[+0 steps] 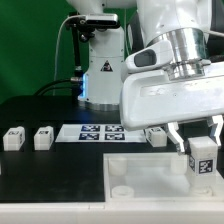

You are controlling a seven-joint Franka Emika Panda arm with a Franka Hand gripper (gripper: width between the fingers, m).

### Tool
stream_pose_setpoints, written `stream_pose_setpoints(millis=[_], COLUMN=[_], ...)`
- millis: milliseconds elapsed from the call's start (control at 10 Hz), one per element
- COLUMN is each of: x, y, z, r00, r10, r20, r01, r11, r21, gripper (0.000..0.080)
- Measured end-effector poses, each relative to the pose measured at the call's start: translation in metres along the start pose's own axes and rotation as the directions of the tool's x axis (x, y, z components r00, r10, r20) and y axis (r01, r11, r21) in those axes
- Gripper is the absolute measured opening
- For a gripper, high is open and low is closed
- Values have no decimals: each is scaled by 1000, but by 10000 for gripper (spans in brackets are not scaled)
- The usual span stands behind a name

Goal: Assemble one leg

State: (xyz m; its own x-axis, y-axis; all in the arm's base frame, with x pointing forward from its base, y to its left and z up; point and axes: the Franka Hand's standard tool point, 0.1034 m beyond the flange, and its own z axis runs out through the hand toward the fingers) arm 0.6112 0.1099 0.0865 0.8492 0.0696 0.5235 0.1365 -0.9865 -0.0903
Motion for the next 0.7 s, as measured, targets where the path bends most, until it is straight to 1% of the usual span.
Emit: stream_pose_setpoints(millis=[100, 200, 300, 400, 500, 700], x=[0, 0, 0, 0, 0, 0], y=[0, 0, 0, 0, 0, 0], z=[0, 0, 0, 0, 0, 0], r00=[1000, 1000, 1000, 1000, 1000, 1000], r10=[0, 0, 0, 0, 0, 0], r20=[0, 0, 0, 0, 0, 0], r01=[0, 0, 0, 0, 0, 0], r11=[1000, 1000, 1000, 1000, 1000, 1000], r21=[0, 0, 0, 0, 0, 0], gripper=[391, 391, 563, 563, 638, 646])
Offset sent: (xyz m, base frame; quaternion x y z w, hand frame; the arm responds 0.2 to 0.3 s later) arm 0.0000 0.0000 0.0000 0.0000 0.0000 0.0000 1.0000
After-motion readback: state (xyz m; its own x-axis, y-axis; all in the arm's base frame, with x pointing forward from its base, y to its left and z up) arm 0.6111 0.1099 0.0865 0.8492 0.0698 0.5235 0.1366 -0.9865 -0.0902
